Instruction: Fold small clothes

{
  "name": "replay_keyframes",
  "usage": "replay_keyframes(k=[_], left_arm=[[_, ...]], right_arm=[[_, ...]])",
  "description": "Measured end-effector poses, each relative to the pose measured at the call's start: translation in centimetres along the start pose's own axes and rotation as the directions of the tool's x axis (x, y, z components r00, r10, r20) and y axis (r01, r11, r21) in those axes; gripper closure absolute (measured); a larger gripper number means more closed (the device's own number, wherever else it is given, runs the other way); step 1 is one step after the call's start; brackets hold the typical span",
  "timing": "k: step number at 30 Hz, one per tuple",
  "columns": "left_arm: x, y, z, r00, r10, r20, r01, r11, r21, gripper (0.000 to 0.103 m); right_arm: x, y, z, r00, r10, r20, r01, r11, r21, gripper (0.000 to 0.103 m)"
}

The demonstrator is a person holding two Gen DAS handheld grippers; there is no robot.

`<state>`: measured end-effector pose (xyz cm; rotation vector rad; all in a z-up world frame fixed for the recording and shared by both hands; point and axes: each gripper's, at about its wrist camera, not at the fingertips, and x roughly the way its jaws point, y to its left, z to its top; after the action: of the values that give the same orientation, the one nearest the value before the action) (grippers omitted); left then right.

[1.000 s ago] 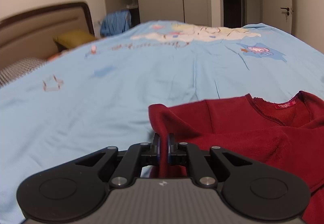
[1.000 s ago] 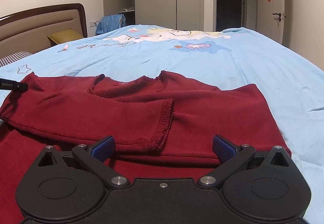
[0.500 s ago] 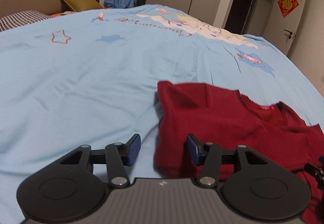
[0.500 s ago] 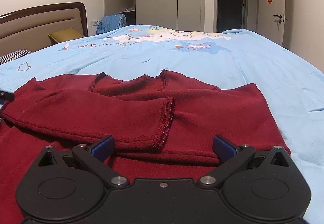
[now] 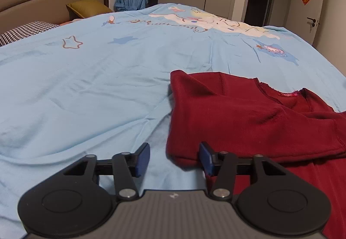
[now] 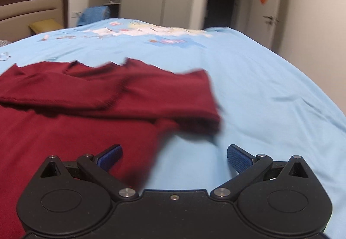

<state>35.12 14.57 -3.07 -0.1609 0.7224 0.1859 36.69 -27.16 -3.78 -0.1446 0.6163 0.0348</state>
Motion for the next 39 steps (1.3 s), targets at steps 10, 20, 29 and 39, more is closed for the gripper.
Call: replay_keyframes(k=[10,20,29,39], left_arm=[[-6.1,-0.5,-4.9,0.999,-0.039,0.004,0.038,0.999,0.023,0.016],[-11.8,-1.3,-11.4,0.999,-0.041,0.032,0.038,0.996,0.079,0.005],[-13.7,-1.5,-15.1,0.999,-0.047,0.008,0.045,0.992,0.115,0.001],[-16.1,-1.8,-16.5,0.997,-0.072,0.034,0.068,0.991,0.118,0.000]], right_arm=[[-4.6,-4.5,-3.1,0.994,-0.107,-0.007,0.107,0.994,0.006,0.001],[-11.6,-3.8,-5.6,0.940,0.342,0.013,-0.342,0.935,0.091,0.001],[-14.5,-2.0,-8.8,0.916,0.392,-0.081,-0.387,0.919,0.072,0.048],[-17.6,-3.3,-9.9,0.931,0.355,-0.080,-0.350,0.934,0.076,0.098]])
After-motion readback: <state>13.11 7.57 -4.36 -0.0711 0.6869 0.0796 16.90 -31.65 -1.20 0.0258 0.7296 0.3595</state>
